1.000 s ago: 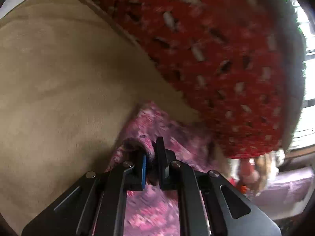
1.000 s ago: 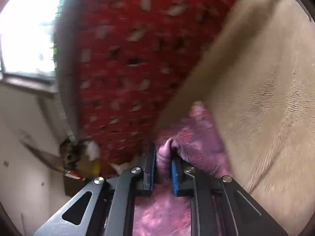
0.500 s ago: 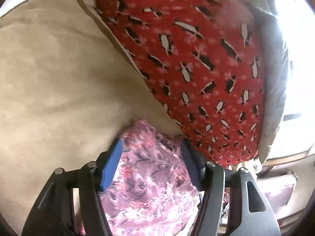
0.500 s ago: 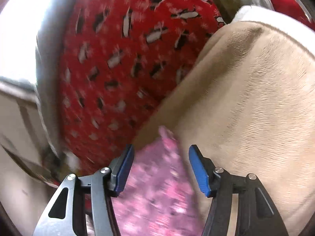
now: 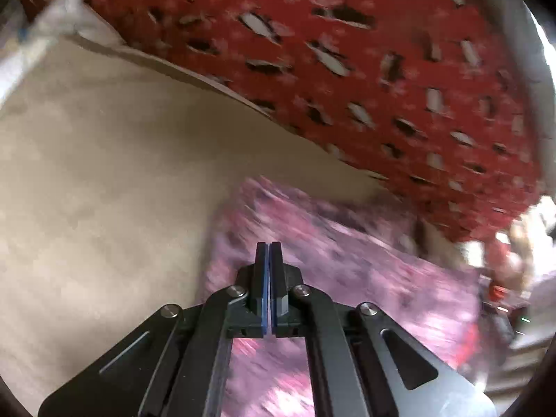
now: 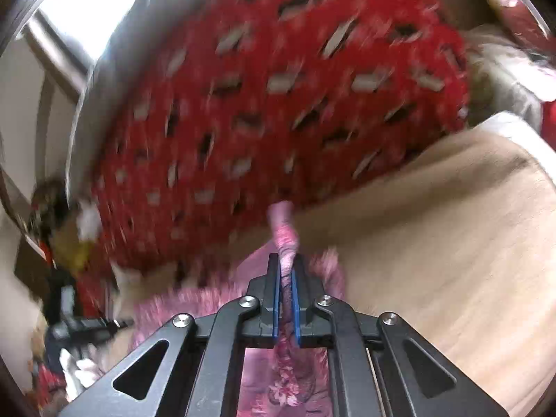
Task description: Fold small clothes
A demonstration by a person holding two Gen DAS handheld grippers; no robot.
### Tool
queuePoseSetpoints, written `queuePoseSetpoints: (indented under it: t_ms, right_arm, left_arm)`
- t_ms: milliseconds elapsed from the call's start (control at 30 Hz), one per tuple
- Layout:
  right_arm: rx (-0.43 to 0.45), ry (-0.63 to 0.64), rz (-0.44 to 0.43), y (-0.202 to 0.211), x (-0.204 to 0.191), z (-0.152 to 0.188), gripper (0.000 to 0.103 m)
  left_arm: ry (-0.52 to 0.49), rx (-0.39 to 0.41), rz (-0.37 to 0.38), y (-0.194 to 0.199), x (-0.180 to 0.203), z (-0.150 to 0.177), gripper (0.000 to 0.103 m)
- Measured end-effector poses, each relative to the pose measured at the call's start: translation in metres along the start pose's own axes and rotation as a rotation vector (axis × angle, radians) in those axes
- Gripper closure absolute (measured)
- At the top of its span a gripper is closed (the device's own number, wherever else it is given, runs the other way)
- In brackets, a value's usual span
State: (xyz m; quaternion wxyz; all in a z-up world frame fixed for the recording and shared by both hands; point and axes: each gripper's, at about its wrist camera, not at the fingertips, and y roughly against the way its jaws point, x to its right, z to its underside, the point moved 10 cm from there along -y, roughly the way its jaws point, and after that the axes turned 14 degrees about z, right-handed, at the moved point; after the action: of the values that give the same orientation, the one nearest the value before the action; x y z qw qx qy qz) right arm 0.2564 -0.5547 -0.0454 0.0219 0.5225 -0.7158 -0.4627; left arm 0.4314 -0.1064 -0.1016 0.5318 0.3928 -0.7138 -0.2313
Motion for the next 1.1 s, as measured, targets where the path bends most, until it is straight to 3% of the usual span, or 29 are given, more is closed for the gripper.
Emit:
queuePoseSetpoints:
  t_ms: [67,167,267,333,367,400,433,467,533,600,633,700,800,867,900,933,967,1033,1100]
  right_arm:
    - [-0.041,-0.041,0.028,-0.014,0.017,0.003,0.098]
    - [-0.238,-0.024,0.145,-0.053,0.045,0.039,0.096]
    - [-0.134,-0.032,0.134,-0.028,0.039,0.032,0.089]
    - [-0.062,0.006,0.04,0.0,0.015,0.031,0.088]
    - [-0.042,0.023,-0.003,0.011,0.005,0.034,0.086]
    - [-0.034,0.053,-0.034,0.019,-0.005,0.043,0.077]
    - [-0.051,0.095,-0.041,0.02,-0.011,0.057,0.068]
    - [-0.076,0.129,-0.028,0.016,-0.012,0.069,0.066]
    - [-0.217,0.241,0.093,-0.013,-0.005,0.112,0.066]
    - [-0.158,0.248,0.103,0.004,-0.008,0.104,0.066]
    - [-0.165,0.209,0.091,0.014,-0.007,0.101,0.064]
    - [-0.12,0.141,0.045,0.041,-0.002,0.092,0.063]
    - [-0.098,0.12,0.12,0.061,0.025,0.098,0.041]
    - [-0.161,0.101,0.146,0.056,0.039,0.12,0.041]
    - [-0.228,0.089,0.147,0.048,0.046,0.136,0.051]
    - [-0.258,0.089,0.124,0.047,0.046,0.145,0.081]
    - [-0.252,0.106,0.098,0.049,0.043,0.147,0.087]
    - [-0.152,0.135,0.079,0.069,0.037,0.139,0.092]
    - [-0.1,0.116,0.114,0.077,0.048,0.135,0.097]
  left_arm:
    - [0.031,-0.021,-0.097,-0.011,-0.02,-0.001,0.103]
    - [0.064,-0.016,-0.048,-0.002,-0.024,0.006,0.103]
    - [0.023,-0.014,0.03,0.021,0.0,0.016,0.103]
    - [-0.056,0.014,0.093,0.041,0.03,0.034,0.101]
    - [-0.084,0.017,0.109,0.044,0.04,0.042,0.093]
    - [-0.106,0.014,0.123,0.044,0.05,0.055,0.088]
    - [-0.111,0.004,0.123,0.039,0.055,0.065,0.077]
    - [-0.12,-0.026,0.103,0.027,0.056,0.078,0.074]
    - [-0.125,-0.111,0.008,0.0,0.043,0.099,0.074]
    - [-0.154,-0.099,-0.032,0.001,0.04,0.106,0.074]
    - [-0.157,-0.099,-0.033,0.007,0.042,0.107,0.074]
    - [-0.124,-0.097,0.039,0.026,0.049,0.114,0.074]
    - [-0.095,-0.08,0.098,0.037,0.051,0.126,0.067]
    - [-0.072,-0.102,0.085,0.027,0.048,0.141,0.062]
    - [-0.06,-0.124,0.071,0.015,0.045,0.147,0.062]
    - [-0.042,-0.152,0.06,0.008,0.038,0.156,0.062]
    - [-0.035,-0.144,0.062,0.006,0.034,0.16,0.063]
    - [-0.052,-0.117,0.07,0.011,0.035,0.161,0.063]
    - [-0.037,-0.124,0.067,0.012,0.033,0.162,0.063]
